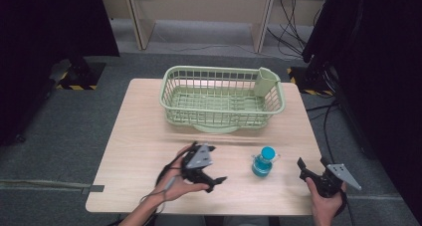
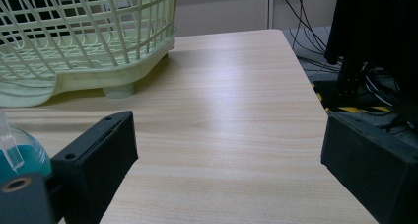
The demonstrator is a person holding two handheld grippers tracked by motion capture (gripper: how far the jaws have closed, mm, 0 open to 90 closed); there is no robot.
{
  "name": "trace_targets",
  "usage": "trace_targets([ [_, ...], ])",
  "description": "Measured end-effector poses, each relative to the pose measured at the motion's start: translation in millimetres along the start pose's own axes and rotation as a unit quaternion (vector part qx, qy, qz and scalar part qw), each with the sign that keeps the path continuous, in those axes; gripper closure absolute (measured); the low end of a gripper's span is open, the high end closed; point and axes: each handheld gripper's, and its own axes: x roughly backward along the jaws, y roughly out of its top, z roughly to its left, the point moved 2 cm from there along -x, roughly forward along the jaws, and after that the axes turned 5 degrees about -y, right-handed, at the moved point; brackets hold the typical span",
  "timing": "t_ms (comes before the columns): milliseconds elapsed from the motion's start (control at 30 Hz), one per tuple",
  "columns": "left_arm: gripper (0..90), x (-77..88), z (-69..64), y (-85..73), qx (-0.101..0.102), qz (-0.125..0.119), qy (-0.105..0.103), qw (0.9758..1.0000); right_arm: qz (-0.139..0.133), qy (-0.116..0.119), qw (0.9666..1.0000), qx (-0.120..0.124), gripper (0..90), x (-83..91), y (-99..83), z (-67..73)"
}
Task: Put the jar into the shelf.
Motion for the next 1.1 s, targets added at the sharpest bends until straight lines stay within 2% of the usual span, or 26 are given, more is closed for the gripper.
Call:
trace_targets([
  [100,1.9,30.7,5.0,-28.4,0.019,-0.016,0.030,0.9992,0.001,0.000,1.0000,0.002,7.0,-0.7,0.1,0.7],
  [200,1.6,47.3,8.8,-48.8,0.043,-0.026,0.040,0.9979,0.001,-0.001,1.0000,0.002,7.0,-0.9,0.1,1.2],
  [300,1.5,56.5,10.9,-59.7,0.049,-0.037,0.050,0.9968,0.002,-0.001,1.0000,0.002,7.0,-1.0,0.1,1.3],
  [367,1.7,59.4,11.5,-60.7,0.050,-0.048,0.054,0.9961,0.002,-0.001,1.0000,0.002,7.0,-1.0,0.1,1.2],
  [600,2.0,48.5,10.0,-46.4,0.035,-0.051,0.048,0.9969,0.001,-0.001,1.0000,0.004,7.0,-0.9,0.1,1.2],
  [933,4.0,13.9,7.6,-12.4,0.006,-0.047,0.020,0.9987,0.001,0.000,1.0000,0.004,7.0,-1.0,0.1,1.4],
  [1100,4.8,-4.1,9.7,3.2,-0.002,-0.045,0.009,0.9990,0.001,0.000,1.0000,0.005,7.0,-1.0,0.1,1.6],
])
